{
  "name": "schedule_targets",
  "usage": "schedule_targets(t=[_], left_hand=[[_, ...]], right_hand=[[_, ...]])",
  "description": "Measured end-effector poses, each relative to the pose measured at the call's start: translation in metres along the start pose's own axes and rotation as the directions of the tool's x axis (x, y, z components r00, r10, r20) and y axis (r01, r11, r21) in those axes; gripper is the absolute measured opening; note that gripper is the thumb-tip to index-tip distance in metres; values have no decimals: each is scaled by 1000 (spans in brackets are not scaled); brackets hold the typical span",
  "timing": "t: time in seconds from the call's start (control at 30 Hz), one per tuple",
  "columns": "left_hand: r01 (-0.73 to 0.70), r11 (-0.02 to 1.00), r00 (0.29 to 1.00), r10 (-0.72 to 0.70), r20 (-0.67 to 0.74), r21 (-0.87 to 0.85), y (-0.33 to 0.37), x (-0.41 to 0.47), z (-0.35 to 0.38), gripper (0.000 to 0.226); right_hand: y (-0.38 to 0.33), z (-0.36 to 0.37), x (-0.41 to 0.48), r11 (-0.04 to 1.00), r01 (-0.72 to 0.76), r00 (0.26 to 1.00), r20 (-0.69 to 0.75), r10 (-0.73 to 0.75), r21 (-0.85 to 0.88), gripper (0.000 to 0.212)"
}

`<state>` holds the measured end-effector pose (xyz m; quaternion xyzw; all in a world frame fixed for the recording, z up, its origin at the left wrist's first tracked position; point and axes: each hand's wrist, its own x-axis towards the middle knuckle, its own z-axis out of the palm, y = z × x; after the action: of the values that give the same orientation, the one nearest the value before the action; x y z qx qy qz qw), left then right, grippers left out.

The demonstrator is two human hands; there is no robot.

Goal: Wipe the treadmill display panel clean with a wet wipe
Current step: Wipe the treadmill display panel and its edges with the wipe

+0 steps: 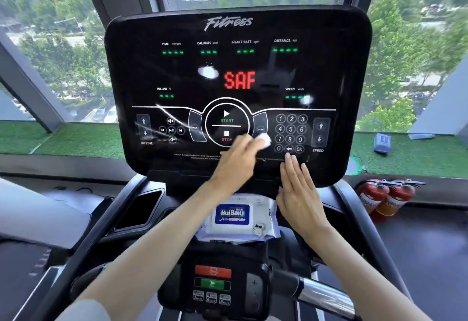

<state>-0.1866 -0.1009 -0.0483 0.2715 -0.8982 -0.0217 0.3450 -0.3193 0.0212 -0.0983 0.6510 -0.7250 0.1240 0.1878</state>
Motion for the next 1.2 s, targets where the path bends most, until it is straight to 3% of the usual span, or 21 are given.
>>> schedule_targets(t=[0.07,0.1,0.17,0.23,0.27,0.33,0.4,0.43,0.5,0.57,0.6,0.67,0.73,0.77,0.8,0.9,0.93,1.03,1.1,1.17,1.2], left_hand=[[177,981,967,-188,-171,-77,-6,6,-6,26],[180,981,965,-190,-183,-68,-4,8,-7,26],[-59,997,998,58,34,48,1,9,-1,31],[-371,926,895,337,292,67,2,8,-1,40],[-438,897,857,394,331,66,-1,13,-6,41],[-384,920,900,354,253,81,-7,25,-13,39],[-134,991,990,134,39,6,-9,30,-17,36],[-74,997,997,74,-15,-30,-10,28,-14,37],[-202,979,972,200,126,4,-6,16,-6,44],[-441,897,836,410,364,4,-5,4,-6,45],[-478,878,805,436,401,5,-8,5,-10,45],[-397,917,875,369,314,28,-13,14,-13,46],[-202,979,969,199,148,2,-12,18,-13,43],[-183,983,977,183,112,-5,-10,17,-11,43],[-239,971,960,235,154,9,-7,14,-8,43],[-542,839,774,480,413,40,-4,8,-13,43],[-561,825,767,490,415,62,-8,13,-17,43],[-309,948,937,289,198,76,-11,31,-21,40],[-156,987,987,154,44,40,-4,30,-16,38],[-290,952,950,273,153,102,5,20,-7,34],[-431,894,883,390,259,124,7,17,-7,32]], right_hand=[[2,1,-4,1000,-13,1000,1,13,-5,56],[2,1,-4,1000,-17,1000,2,17,-7,57],[1,1,-4,1000,-16,1000,5,16,-18,58],[3,0,-5,1000,-3,1000,6,4,-30,61],[5,0,-5,1000,0,1000,2,0,-26,64],[8,0,-4,1000,0,1000,-7,0,-10,69],[8,2,-3,1000,-4,1000,-24,4,-3,71],[8,3,-3,1000,-7,999,-33,7,-1,70],[6,5,-2,1000,-14,999,-43,14,5,68],[6,6,-2,1000,-13,999,-42,13,4,67],[6,7,-2,1000,-13,999,-42,13,3,66],[6,7,-3,1000,-13,999,-51,13,7,66],[4,8,-3,1000,-18,998,-65,20,19,65],[4,8,-2,999,-23,997,-68,24,24,65],[3,8,-2,999,-27,997,-70,29,30,65],[3,7,-2,999,-30,997,-69,33,45,65],[3,7,-2,999,-30,997,-71,33,45,65],[2,7,-2,999,-31,996,-79,34,39,64],[2,7,-2,998,-36,996,-84,40,44,63],[2,7,-2,998,-33,996,-86,37,47,63],[2,7,-2,998,-35,996,-84,39,48,63]])
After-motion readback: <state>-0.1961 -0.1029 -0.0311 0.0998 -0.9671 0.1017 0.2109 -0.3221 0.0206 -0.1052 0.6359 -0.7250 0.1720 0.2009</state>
